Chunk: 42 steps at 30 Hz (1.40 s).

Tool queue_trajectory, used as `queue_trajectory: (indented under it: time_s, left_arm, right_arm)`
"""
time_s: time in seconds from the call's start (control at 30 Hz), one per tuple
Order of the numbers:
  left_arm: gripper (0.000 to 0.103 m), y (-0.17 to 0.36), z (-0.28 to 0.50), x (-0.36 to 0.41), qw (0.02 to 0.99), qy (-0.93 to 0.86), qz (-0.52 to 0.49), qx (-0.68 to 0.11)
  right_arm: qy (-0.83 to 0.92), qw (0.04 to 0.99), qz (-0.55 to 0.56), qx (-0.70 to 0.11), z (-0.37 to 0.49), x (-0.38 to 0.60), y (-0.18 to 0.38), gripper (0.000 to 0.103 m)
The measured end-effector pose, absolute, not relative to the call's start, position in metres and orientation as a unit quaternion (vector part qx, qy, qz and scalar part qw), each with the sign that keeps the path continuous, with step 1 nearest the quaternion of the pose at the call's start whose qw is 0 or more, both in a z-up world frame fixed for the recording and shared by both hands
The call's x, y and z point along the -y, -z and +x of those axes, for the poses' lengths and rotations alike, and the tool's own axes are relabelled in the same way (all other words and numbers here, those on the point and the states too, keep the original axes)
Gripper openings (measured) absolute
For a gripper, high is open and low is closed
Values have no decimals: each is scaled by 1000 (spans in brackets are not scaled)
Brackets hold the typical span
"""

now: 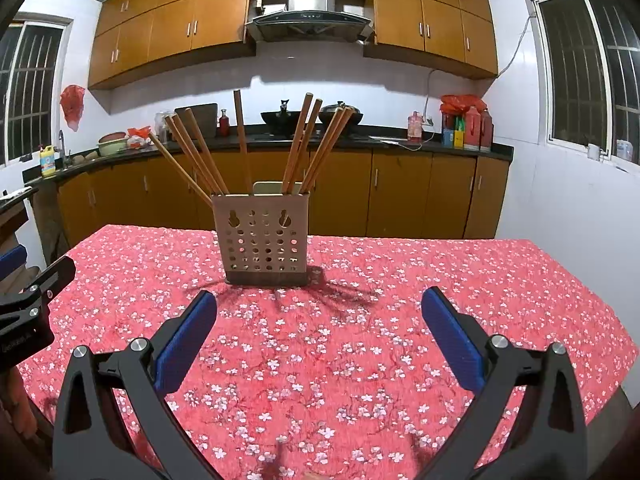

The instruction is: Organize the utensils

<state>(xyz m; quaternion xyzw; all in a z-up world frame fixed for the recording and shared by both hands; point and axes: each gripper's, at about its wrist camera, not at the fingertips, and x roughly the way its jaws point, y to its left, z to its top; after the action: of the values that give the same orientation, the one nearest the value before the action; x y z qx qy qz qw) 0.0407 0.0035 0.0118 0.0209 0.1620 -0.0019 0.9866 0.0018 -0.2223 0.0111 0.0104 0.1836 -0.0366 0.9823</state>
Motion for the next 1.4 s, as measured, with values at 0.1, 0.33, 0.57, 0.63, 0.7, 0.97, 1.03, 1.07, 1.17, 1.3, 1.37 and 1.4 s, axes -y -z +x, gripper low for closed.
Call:
queue_trajectory:
  time_s: [0.1, 0.33, 0.57, 0.63, 0.7, 0.97, 1.03, 1.07, 1.17, 1.3, 1.37, 1.4]
  left_arm:
    - [99, -11, 41, -2, 986, 4, 22, -163]
    - [99, -8, 41, 0, 986, 7, 23, -165]
    - [99, -7, 42, 0, 986, 8, 22, -166]
    - [99, -6, 42, 1, 986, 8, 22, -166]
    - [99, -7, 42, 1, 986, 8, 21, -167]
    - [99, -5, 43, 1, 986, 8, 22, -167]
    - [99, -5, 43, 1, 986, 9, 21, -167]
    - [99, -5, 44, 1, 986, 9, 22, -167]
    - [99, -3, 45, 1, 986, 10, 22, -167]
    - [99, -4, 45, 1, 986, 10, 22, -167]
    - [99, -4, 45, 1, 986, 10, 22, -167]
    - [99, -4, 45, 1, 986, 10, 22, -167]
  right_arm:
    - [35, 982, 9, -183, 2, 221, -10, 101]
    - [35, 983, 9, -181, 0, 220, -9, 101]
    - [37, 983, 11, -182, 0, 219, -10, 101]
    - [37, 983, 12, -182, 1, 218, -10, 101]
    - [38, 983, 12, -182, 0, 218, -10, 101]
    - [38, 983, 12, -182, 0, 218, -10, 101]
    - [38, 983, 12, -182, 0, 218, -10, 101]
    - [38, 983, 12, -182, 0, 218, -10, 101]
    - [38, 983, 12, -182, 0, 219, -10, 101]
    - [38, 983, 12, -182, 1, 218, -10, 101]
    - [37, 983, 12, -182, 0, 218, -10, 101]
    - [38, 983, 12, -182, 1, 218, -10, 101]
